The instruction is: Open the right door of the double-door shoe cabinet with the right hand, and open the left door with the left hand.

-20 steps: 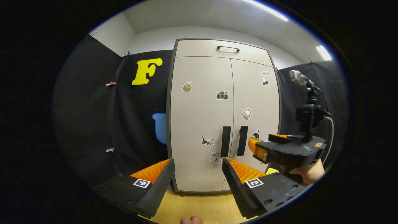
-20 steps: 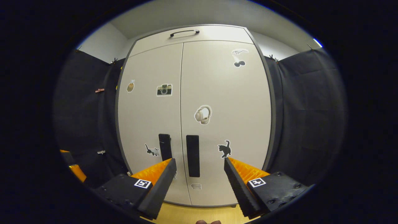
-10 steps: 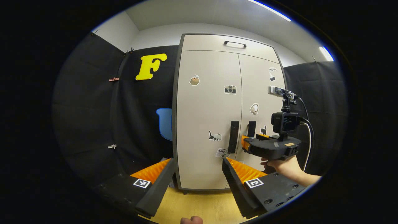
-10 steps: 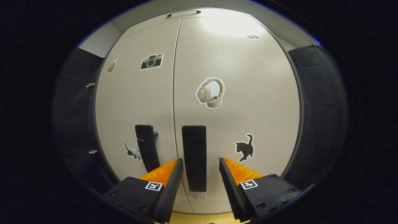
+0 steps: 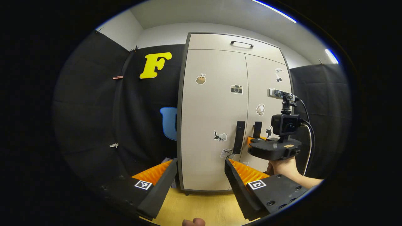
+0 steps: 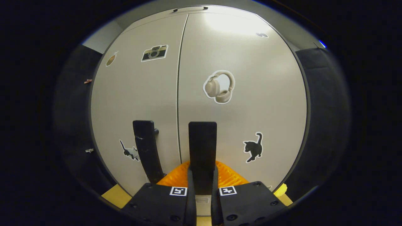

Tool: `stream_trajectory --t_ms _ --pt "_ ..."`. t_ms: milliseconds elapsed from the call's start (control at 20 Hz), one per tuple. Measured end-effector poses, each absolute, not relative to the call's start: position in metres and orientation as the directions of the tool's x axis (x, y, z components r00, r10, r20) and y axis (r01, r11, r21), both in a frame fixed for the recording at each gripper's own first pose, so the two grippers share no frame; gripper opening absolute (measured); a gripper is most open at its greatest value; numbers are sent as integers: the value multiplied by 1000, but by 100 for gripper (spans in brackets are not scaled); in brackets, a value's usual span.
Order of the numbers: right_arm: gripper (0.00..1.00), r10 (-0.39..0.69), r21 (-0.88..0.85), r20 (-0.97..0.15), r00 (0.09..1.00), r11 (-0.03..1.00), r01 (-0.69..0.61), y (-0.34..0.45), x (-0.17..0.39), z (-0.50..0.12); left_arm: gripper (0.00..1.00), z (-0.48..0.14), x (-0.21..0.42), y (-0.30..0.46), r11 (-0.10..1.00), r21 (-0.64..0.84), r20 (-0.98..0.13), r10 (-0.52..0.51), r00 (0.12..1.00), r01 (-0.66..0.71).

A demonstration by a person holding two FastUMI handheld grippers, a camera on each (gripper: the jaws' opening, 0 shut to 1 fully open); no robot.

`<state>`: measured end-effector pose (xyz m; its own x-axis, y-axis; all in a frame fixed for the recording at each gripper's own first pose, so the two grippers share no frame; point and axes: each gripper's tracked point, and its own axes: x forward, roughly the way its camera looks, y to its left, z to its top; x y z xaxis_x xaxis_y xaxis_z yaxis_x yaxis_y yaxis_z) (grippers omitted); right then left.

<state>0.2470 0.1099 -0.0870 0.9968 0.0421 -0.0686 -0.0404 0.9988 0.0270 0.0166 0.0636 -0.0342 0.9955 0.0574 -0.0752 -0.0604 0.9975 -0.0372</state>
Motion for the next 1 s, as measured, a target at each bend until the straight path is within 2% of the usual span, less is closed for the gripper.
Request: stream_trajectory --t_ms 50,300,400,1000 --pt "17 48 30 -68 997 999 -46 110 247 -87 95 -34 16 63 997 -37 -76 58 995 -61" --pt "17 48 87 -87 995 995 -40 108 246 -87 95 -35 4 64 997 -34 -77 70 995 -73" --pt "11 54 108 -97 994 993 -43 108 244 -88 95 -34 0 65 996 -36 -74 74 995 -77" --pt "11 141 104 -89 986 986 -132 95 205 -78 95 -32 -12 47 996 -27 -68 82 994 -84"
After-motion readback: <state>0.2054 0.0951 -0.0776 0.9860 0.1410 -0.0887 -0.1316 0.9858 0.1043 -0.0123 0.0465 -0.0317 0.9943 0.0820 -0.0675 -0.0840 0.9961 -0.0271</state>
